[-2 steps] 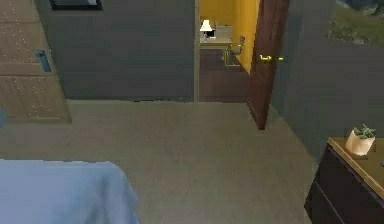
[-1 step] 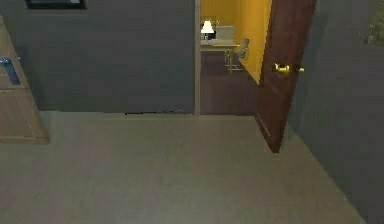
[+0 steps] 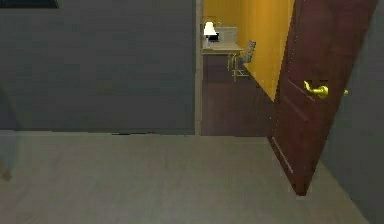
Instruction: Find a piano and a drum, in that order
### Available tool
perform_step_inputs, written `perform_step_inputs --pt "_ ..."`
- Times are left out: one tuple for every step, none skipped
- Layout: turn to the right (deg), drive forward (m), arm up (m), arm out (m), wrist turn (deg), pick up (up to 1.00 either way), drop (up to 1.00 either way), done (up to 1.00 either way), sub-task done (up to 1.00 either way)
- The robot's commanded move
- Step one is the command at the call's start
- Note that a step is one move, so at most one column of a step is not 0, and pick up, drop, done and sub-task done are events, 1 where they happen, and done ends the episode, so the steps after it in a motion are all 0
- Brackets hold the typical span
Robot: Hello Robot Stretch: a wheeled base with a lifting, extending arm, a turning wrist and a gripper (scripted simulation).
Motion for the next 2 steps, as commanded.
perform_step_inputs --pt "-18.0 0.0 0.0 0.0 0.0 0.0 0.0 0.0 0.0" --pt "-3.0 0.0 0.0 0.0 0.0 0.0 0.0 0.0 0.0"
